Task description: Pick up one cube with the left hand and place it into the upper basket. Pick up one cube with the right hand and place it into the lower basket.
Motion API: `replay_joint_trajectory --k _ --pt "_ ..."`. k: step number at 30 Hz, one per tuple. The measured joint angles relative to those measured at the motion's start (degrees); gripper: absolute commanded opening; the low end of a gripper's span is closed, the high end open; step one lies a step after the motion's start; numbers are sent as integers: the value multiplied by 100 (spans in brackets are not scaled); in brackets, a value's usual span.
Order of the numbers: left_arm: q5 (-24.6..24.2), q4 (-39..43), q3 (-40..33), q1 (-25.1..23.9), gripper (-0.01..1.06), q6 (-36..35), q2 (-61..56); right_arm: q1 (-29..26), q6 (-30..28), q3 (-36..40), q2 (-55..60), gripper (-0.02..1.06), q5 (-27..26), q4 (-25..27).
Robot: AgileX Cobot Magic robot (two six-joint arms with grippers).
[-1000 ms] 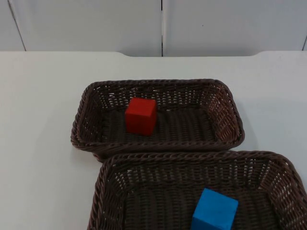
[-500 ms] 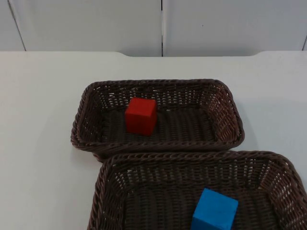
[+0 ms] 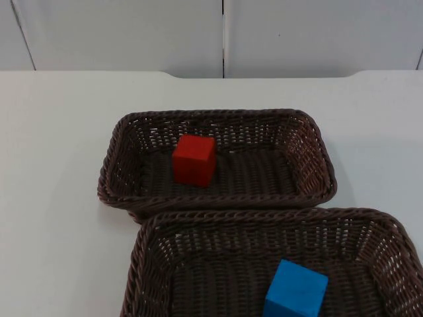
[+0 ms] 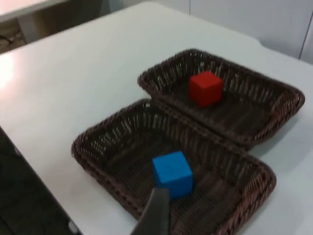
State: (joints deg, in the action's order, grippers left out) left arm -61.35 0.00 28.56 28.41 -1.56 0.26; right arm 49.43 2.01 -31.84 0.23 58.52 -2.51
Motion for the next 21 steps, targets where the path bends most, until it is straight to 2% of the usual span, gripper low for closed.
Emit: replay_joint_trajectory --k 21 --pt "0 0 0 0 105 0 0 0 0 192 0 78 324 -25"
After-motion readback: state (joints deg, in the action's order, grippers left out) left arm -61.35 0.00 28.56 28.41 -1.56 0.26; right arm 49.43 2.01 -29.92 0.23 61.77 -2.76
